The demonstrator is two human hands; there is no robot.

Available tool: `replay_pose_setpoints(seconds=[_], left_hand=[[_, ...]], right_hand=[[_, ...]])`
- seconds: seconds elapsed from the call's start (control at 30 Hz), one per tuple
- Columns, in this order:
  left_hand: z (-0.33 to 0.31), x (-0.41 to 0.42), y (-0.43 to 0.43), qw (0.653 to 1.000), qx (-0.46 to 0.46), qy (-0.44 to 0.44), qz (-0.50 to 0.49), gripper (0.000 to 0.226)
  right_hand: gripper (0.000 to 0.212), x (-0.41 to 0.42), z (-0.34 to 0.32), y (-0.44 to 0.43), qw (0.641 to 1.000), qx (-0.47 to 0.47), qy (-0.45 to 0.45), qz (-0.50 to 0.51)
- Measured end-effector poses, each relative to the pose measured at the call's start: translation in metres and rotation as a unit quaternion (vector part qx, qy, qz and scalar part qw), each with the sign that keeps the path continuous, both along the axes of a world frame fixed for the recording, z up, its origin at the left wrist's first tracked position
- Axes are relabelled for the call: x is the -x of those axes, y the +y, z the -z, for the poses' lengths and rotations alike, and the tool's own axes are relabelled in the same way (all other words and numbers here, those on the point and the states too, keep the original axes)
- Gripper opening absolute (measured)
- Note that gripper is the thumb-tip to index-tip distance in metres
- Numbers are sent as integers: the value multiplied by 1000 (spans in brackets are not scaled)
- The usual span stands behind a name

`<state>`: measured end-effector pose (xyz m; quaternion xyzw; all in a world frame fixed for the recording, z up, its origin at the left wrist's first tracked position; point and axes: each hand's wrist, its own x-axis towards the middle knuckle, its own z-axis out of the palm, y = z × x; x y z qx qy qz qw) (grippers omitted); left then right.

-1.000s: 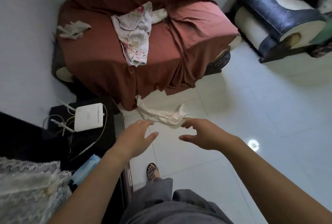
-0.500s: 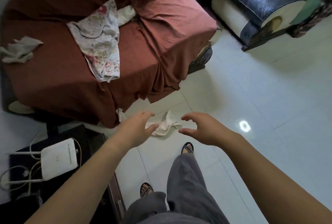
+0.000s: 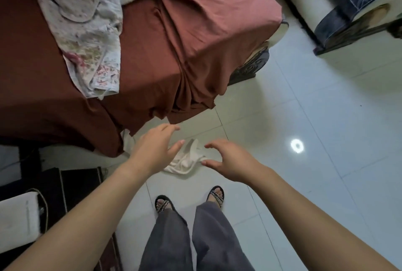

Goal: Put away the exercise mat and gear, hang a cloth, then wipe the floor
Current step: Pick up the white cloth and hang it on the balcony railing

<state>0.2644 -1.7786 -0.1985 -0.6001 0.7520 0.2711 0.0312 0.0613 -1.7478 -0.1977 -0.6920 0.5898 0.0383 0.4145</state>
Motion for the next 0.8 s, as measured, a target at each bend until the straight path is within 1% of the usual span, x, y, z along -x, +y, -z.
replay_pose_setpoints(seconds=[0.2, 0.37, 0.5, 0.6, 0.67, 0.8], left_hand=[[148, -5, -17, 996, -88, -15, -2, 49], [277, -12, -16, 995, -94, -20, -27, 48], [403, -21, -17, 993, -104, -50, -9, 50], [493, -30, -16, 991, -111, -73, 16, 50], [546, -38, -16, 990, -114, -84, 15, 50], [634, -58, -8, 990, -94, -102, 24, 50]], right_hand=[[53, 0, 134, -35, 1000, -28, 13, 4], [55, -7, 262, -41, 999, -33, 10, 24], [57, -23, 390, -39, 999, -23, 6, 45], [62, -35, 487, -36, 997, -34, 6, 68], [66, -42, 544, -34, 995, -53, 7, 81], [76, -54, 631, -32, 992, -55, 15, 116]])
